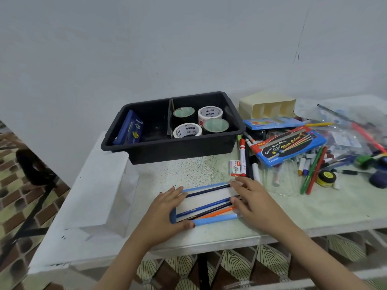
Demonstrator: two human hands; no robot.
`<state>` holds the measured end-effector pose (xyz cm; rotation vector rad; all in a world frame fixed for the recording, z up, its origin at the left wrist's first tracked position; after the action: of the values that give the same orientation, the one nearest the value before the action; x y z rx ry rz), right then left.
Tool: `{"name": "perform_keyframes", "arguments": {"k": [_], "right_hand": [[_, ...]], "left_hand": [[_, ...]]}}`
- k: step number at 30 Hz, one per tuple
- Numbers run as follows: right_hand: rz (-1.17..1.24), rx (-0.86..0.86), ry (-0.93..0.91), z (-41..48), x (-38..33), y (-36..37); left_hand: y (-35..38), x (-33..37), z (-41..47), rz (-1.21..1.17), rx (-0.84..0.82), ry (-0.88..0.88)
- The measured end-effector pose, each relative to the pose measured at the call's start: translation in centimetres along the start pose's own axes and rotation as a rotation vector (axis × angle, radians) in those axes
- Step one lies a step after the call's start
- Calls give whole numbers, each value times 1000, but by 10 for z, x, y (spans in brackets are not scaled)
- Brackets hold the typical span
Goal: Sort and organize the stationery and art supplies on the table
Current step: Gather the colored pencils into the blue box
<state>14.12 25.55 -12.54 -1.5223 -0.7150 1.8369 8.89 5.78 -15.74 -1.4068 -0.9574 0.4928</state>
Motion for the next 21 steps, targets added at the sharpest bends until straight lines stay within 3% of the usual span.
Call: {"name": "perform_keyframes", "arguments": {"k": [21], "right_hand": [[124,23,-52,-20,4,-9]], "left_hand": [[-14,8,-9,-246,148,-25]]}}
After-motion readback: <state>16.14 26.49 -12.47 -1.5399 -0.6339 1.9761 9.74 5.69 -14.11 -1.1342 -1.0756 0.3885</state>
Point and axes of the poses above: each hand's wrist, its own z-axis towards the middle knuckle, its own y-axis out of the palm, x = y × z, the point moved 10 cm from there along z, towards the middle knuckle, and after that the axes turned 13 degrees about z, right-handed, at the moved point
